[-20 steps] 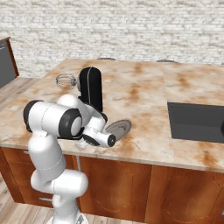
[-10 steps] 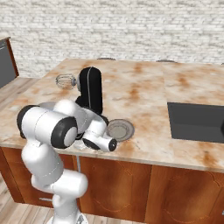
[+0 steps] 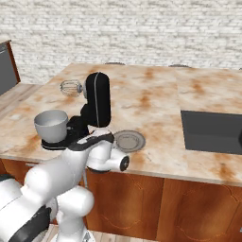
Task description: Add butter and sugar cubes to the stand mixer bowl and then turn on the stand mixer to begin making frosting.
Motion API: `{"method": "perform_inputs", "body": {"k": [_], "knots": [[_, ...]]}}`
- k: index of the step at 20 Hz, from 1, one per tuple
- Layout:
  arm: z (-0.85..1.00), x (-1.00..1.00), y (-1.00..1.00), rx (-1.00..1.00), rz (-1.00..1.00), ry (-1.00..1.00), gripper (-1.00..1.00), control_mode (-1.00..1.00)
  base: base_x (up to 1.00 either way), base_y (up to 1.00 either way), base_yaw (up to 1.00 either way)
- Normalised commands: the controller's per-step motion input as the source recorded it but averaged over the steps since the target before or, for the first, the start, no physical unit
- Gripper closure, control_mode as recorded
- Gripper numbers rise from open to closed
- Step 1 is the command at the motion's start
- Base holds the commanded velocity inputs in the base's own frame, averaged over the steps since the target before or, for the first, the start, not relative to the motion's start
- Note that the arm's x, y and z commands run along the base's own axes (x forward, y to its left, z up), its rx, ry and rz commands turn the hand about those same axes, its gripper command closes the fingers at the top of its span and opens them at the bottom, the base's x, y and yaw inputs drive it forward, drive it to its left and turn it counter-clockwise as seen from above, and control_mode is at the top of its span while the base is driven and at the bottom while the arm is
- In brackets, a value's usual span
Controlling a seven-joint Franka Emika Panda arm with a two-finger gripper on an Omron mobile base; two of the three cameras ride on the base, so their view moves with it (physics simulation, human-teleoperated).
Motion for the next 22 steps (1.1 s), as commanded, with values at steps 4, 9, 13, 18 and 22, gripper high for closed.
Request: {"method": "perform_inputs", "body": {"k": [4, 9, 13, 18, 22], "knots": [[1.00, -0.75, 0.03, 0.01, -0.19, 0.22, 1.00, -1.00, 0.00, 0.00, 0.00], [0.99, -0.75, 0.20, 0.00, -0.17, 0.34, 1.00, -1.00, 0.00, 0.00, 0.00], [0.94, -0.59, 0.52, 0.00, -0.12, 0.37, 1.00, -1.00, 0.00, 0.00, 0.00], [0.91, -0.33, 0.60, 0.00, -0.09, 0.40, 1.00, -1.00, 0.00, 0.00, 0.00], [0.24, -0.01, 0.71, -0.12, -0.09, 0.33, 1.00, -1.00, 0.00, 0.00, 0.00]]}}
